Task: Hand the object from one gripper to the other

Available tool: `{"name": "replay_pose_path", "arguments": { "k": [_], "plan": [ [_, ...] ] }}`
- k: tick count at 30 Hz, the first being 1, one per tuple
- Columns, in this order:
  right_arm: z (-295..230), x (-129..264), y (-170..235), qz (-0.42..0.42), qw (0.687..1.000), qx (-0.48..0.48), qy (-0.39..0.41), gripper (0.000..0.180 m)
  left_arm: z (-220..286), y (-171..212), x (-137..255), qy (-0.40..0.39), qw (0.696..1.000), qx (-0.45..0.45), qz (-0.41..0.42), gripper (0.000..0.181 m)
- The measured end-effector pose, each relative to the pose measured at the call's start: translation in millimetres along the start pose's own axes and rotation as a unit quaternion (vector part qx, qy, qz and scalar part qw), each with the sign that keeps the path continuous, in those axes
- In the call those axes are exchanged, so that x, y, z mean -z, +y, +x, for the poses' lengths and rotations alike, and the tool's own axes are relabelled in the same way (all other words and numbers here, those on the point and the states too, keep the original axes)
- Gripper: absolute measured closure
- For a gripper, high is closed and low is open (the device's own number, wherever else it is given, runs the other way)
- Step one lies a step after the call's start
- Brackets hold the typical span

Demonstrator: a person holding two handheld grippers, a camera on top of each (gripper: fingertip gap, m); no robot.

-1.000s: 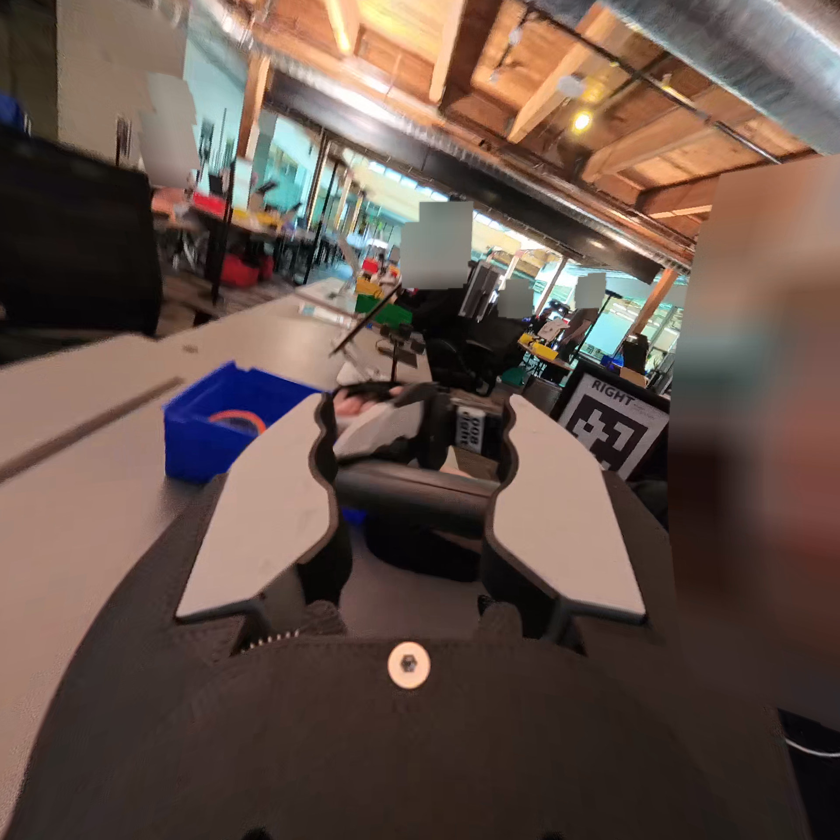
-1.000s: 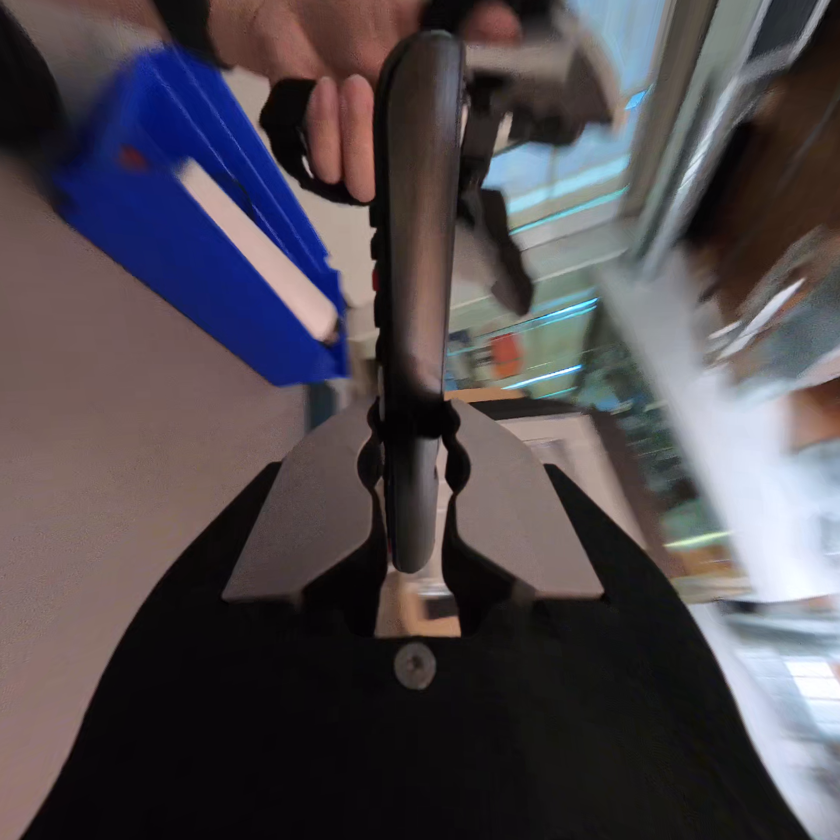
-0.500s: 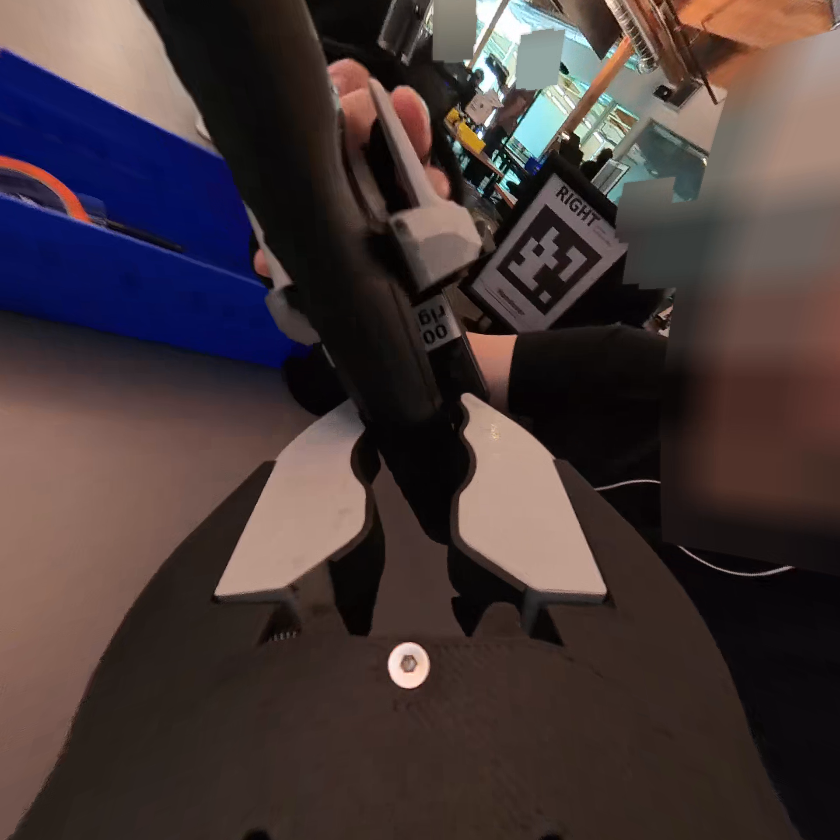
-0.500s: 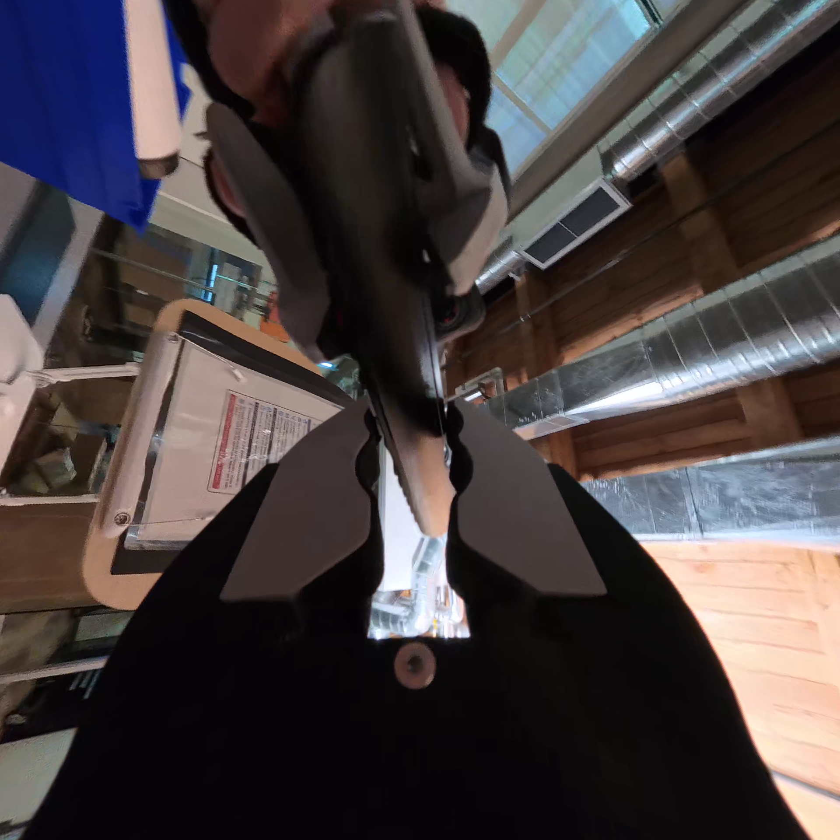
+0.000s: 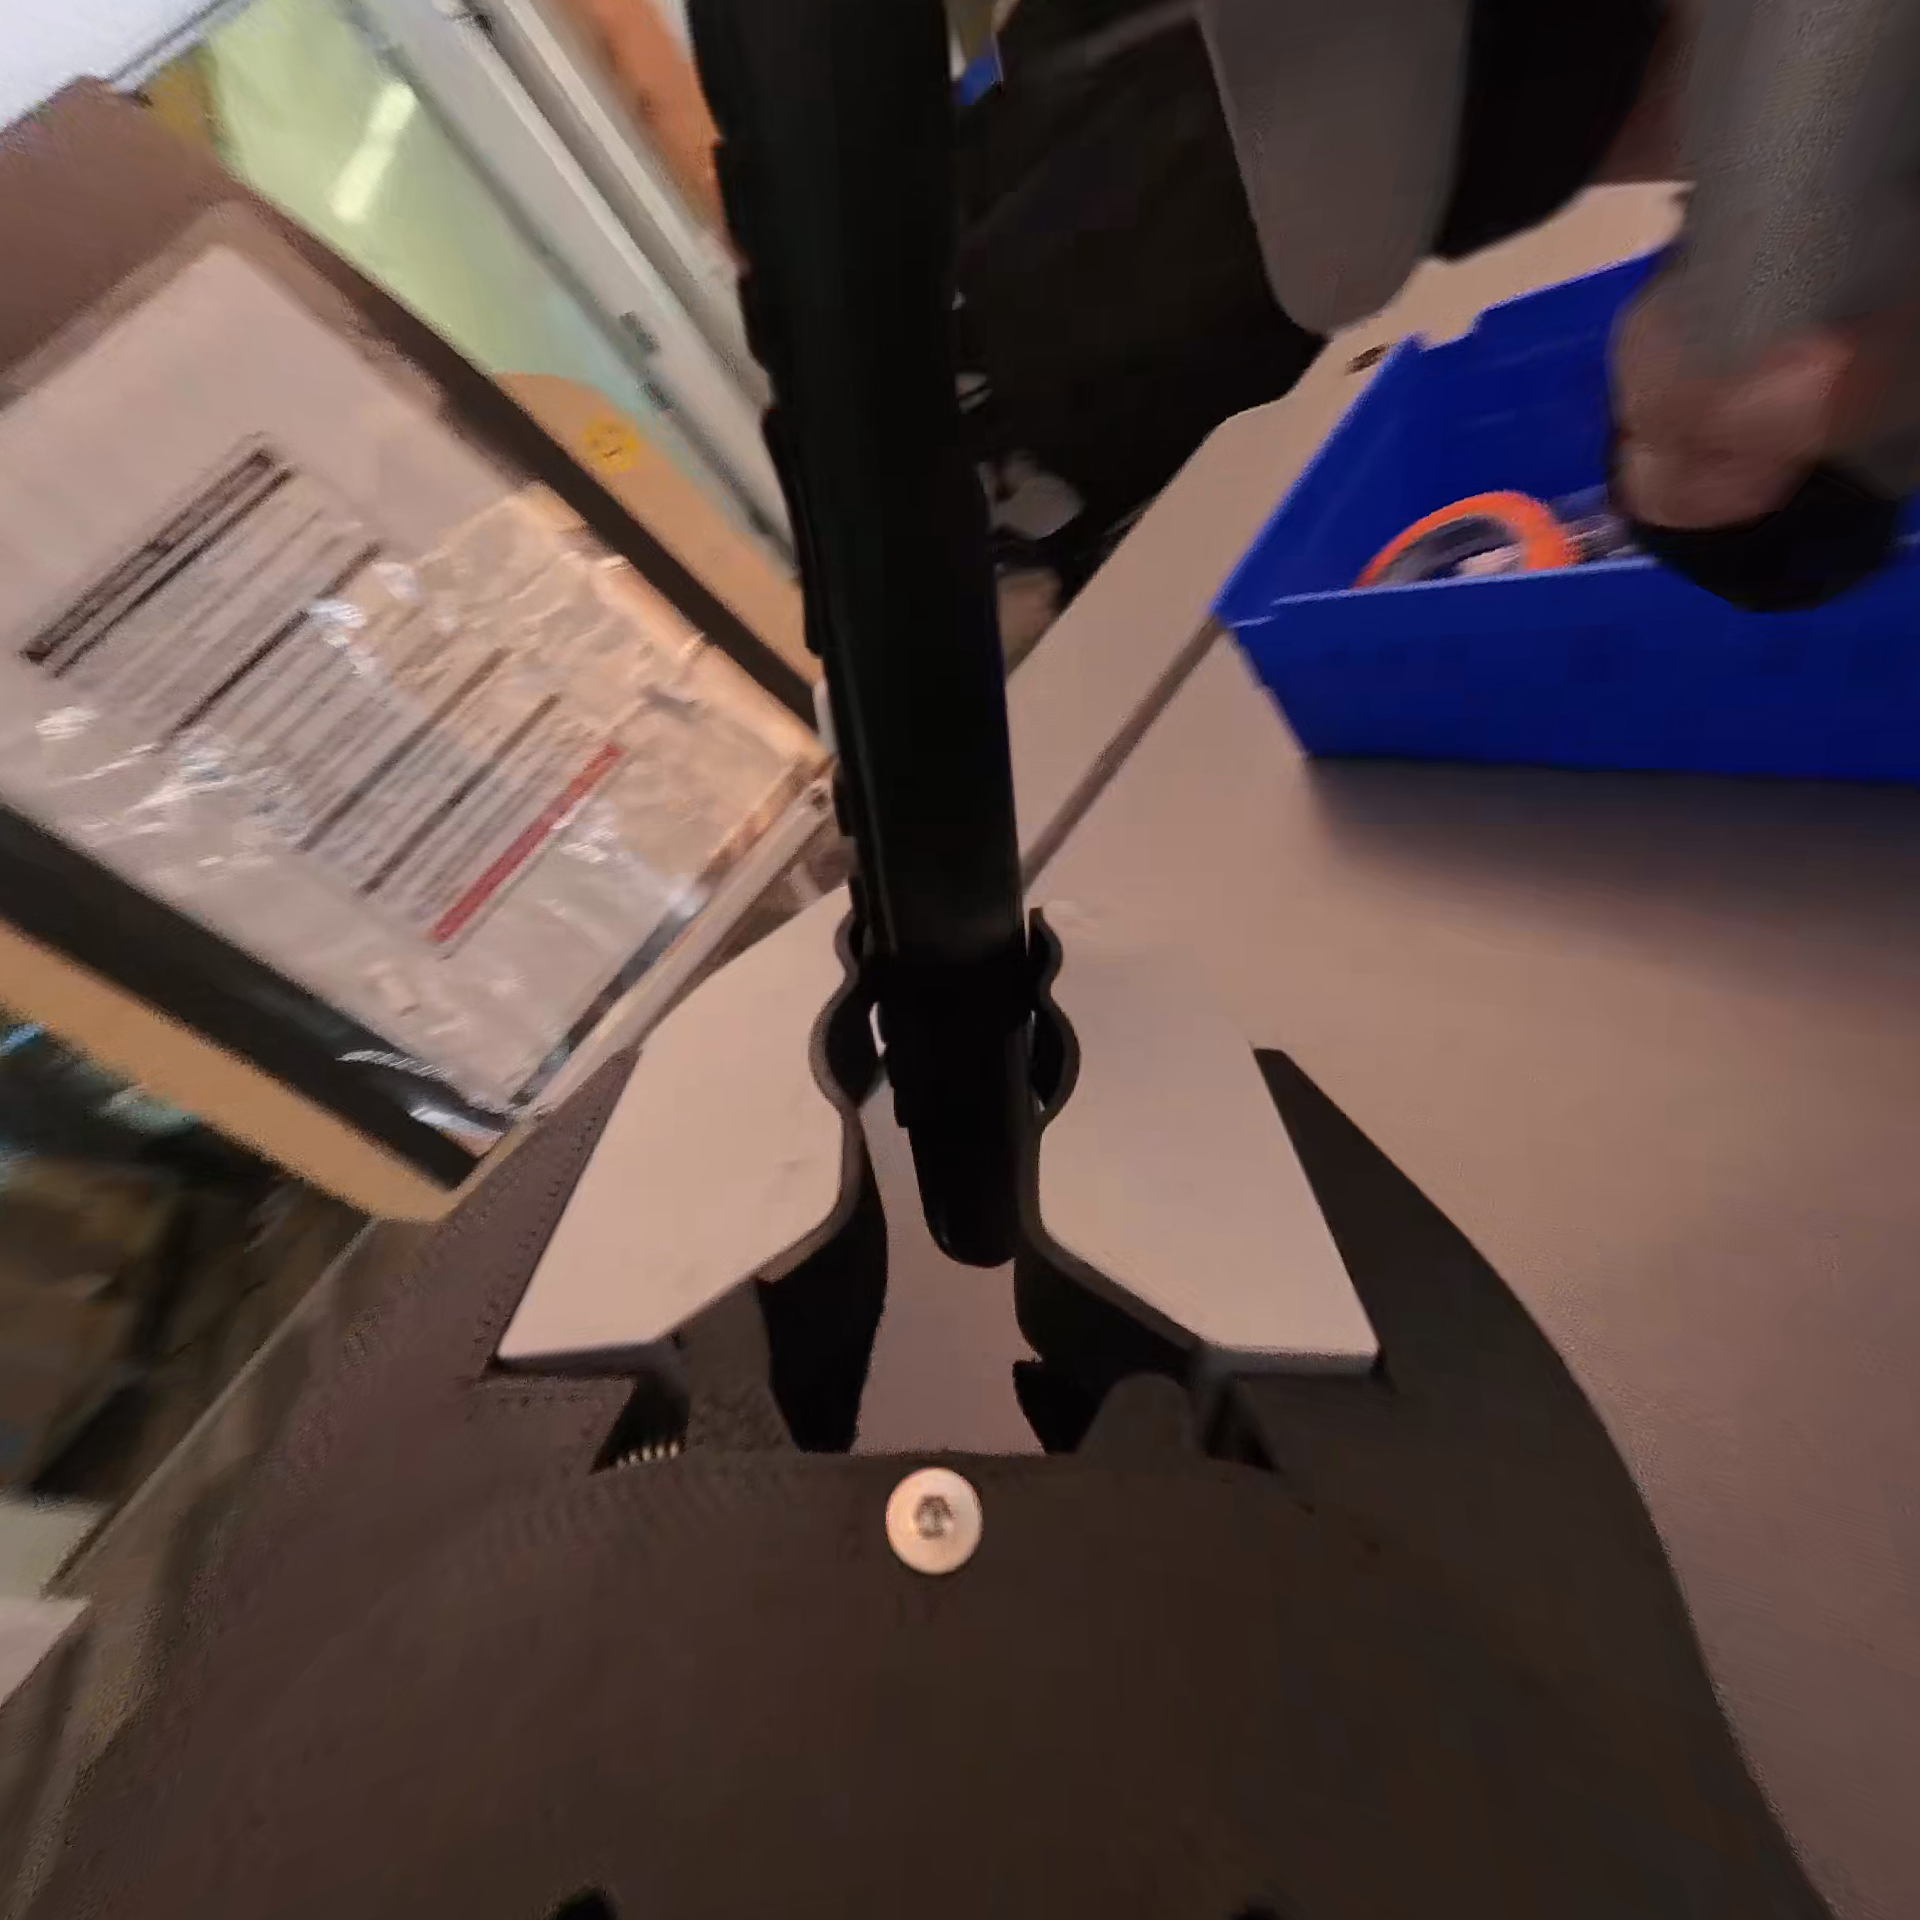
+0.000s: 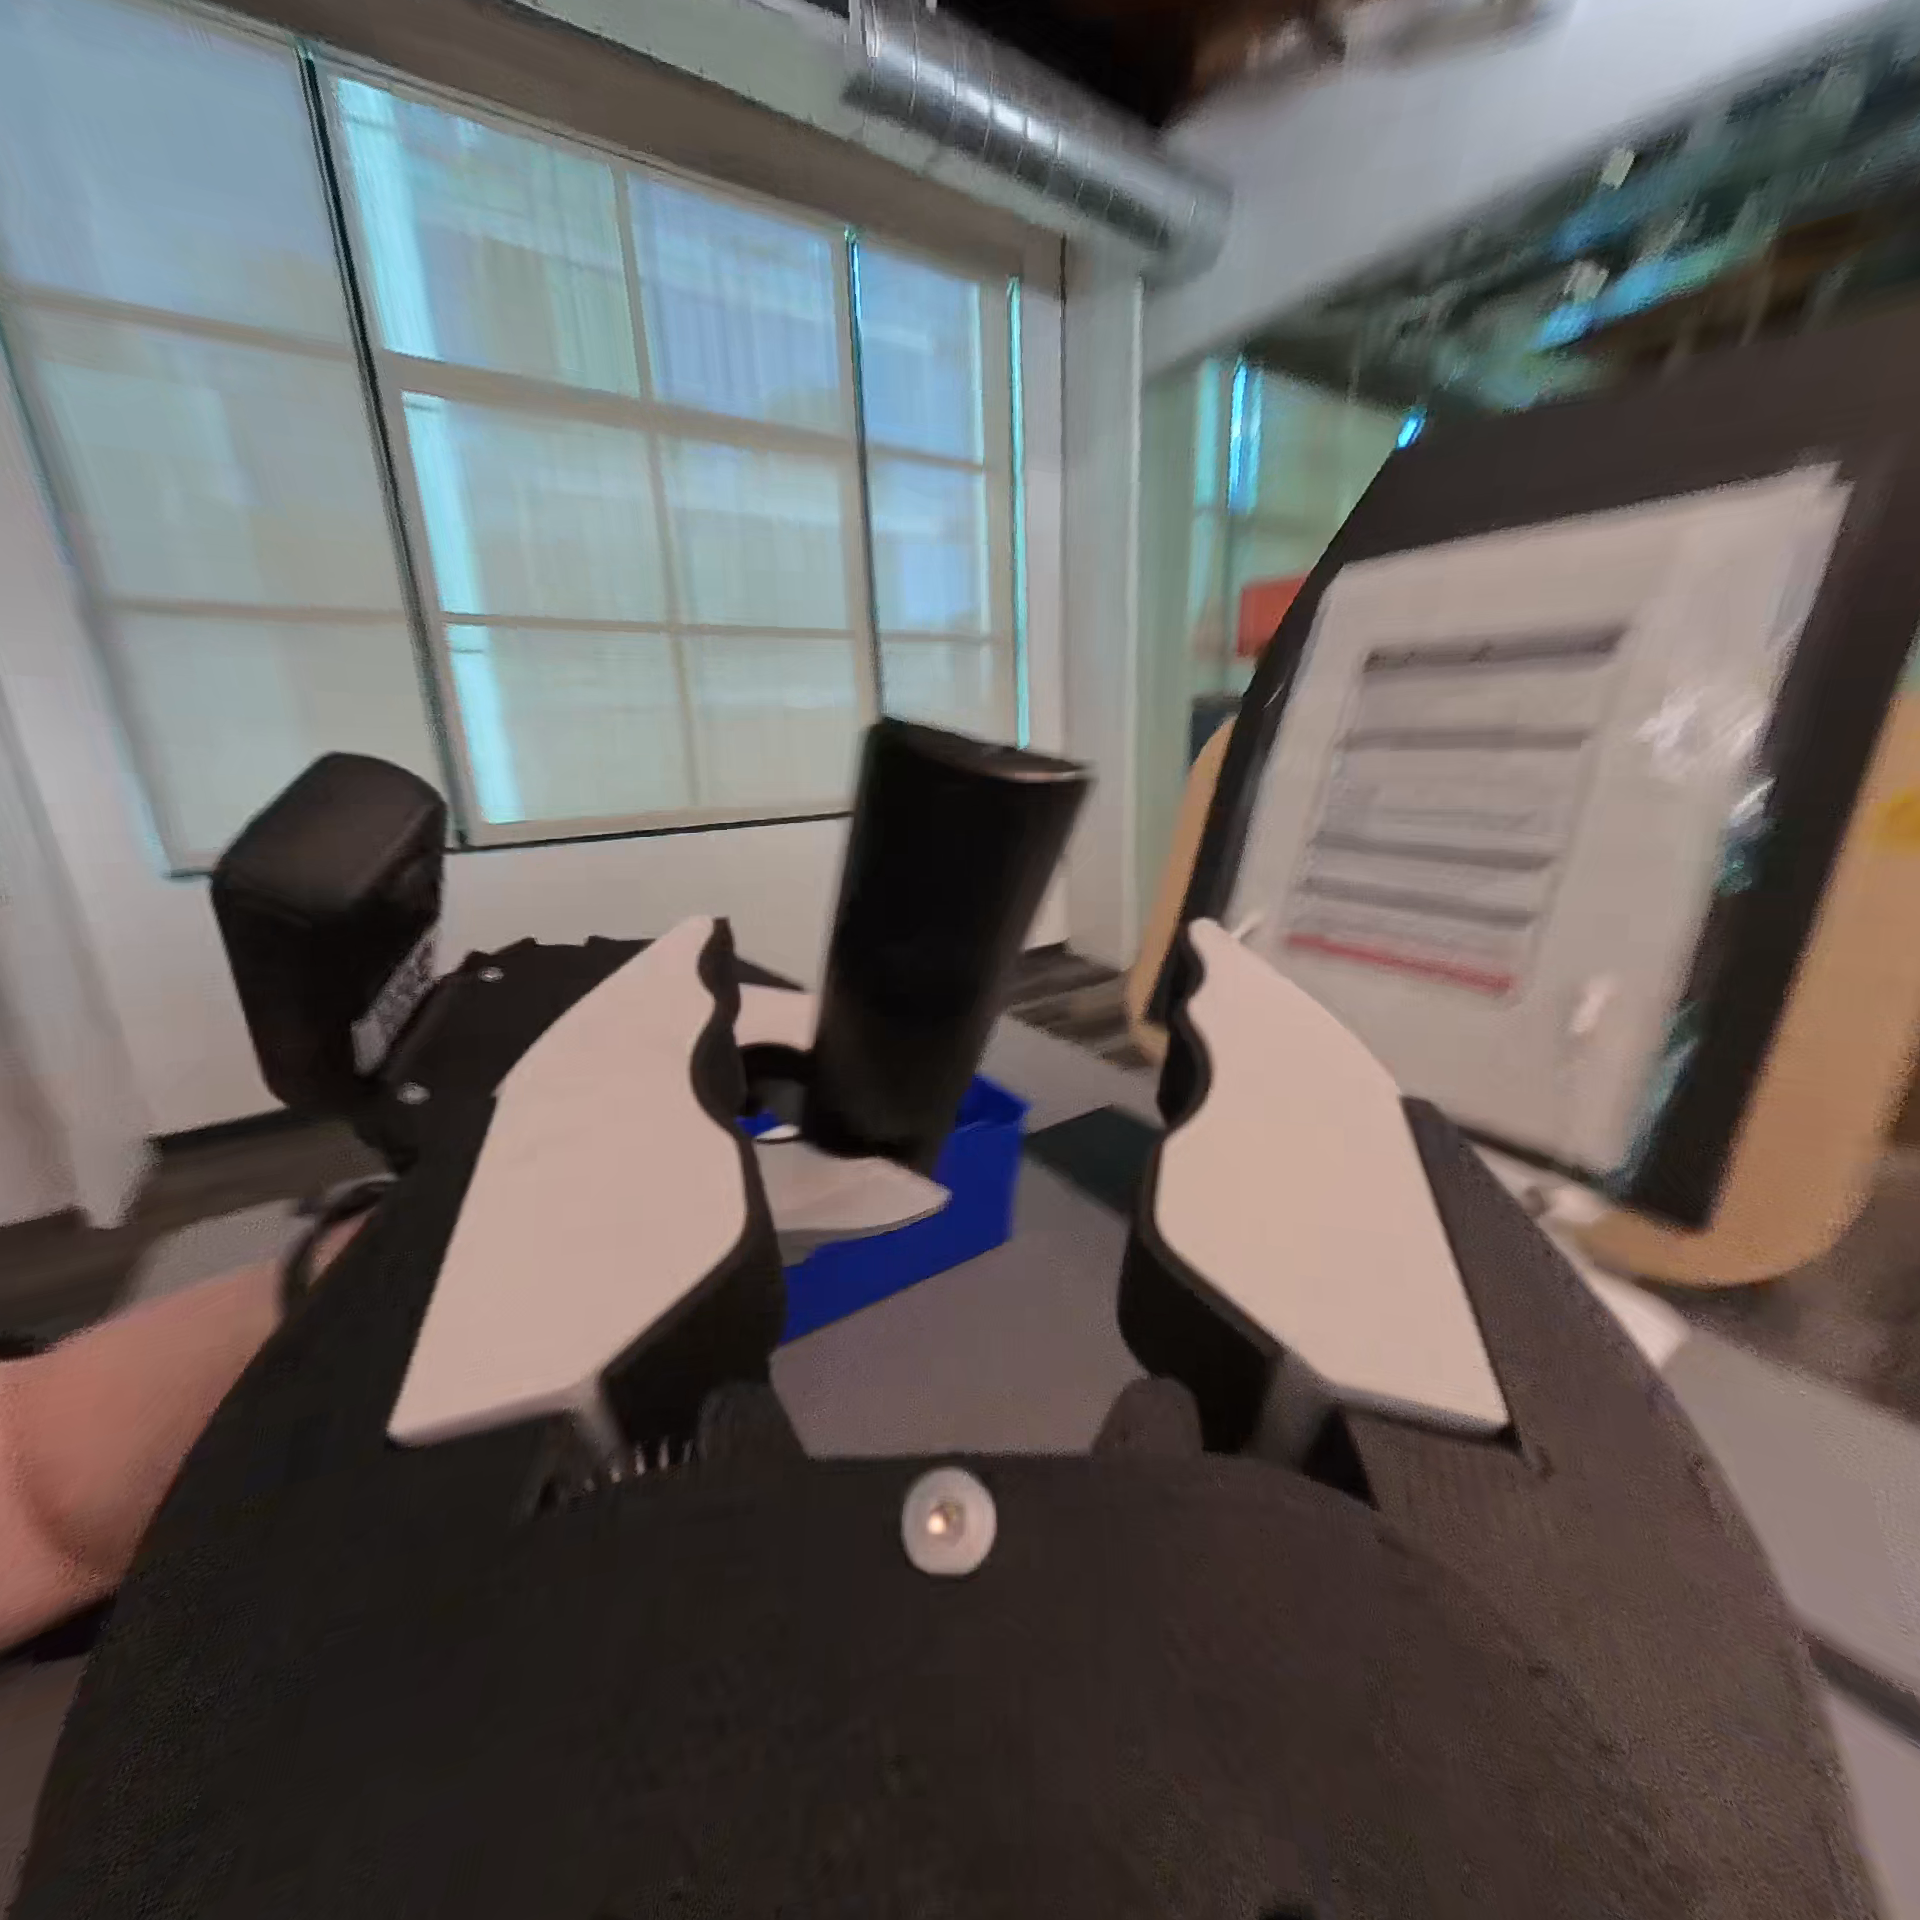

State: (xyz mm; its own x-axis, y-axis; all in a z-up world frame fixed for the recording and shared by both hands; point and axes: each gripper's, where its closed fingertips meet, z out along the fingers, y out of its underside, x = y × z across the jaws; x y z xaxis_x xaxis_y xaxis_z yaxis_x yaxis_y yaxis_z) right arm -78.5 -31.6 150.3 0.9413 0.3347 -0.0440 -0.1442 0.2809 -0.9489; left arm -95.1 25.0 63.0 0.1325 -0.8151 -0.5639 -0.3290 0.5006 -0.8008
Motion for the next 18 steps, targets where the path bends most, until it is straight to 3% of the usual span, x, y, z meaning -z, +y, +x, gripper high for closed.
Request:
{"name": "replay_pose_path", "arguments": {
  "k": [3, 9, 12, 14, 15, 18],
  "plan": [
    [-14.3, -14.5, 29.0, -0.026, 0.998, -0.061, -0.012, 0.096, -10.3, 4.1, -0.7, -0.064, 0.998, -0.022, -0.019, 0.156],
    [2.3, -18.7, 57.3, -0.052, 0.991, -0.125, 0.024, 0.105, 4.6, -2.1, -3.5, -0.061, 0.998, -0.036, -0.005, 0.157],
    [1.6, -20.5, 64.7, -0.067, 0.971, -0.228, -0.015, 0.107, 7.5, -10.0, 0.7, -0.075, 0.995, -0.060, 0.002, 0.157],
    [-5.6, -22.1, 62.3, -0.052, 0.953, -0.292, -0.066, 0.119, 13.2, -14.8, 2.0, -0.080, 0.993, -0.091, 0.015, 0.157],
    [-10.6, -21.3, 60.2, -0.046, 0.944, -0.311, -0.097, 0.129, 16.0, -16.3, 1.9, -0.085, 0.991, -0.104, 0.019, 0.156],
    [-6.1, -19.5, 61.4, -0.042, 0.946, -0.299, -0.119, 0.131, 20.5, -18.7, 1.7, -0.086, 0.989, -0.114, 0.030, 0.154]
  ]
}}
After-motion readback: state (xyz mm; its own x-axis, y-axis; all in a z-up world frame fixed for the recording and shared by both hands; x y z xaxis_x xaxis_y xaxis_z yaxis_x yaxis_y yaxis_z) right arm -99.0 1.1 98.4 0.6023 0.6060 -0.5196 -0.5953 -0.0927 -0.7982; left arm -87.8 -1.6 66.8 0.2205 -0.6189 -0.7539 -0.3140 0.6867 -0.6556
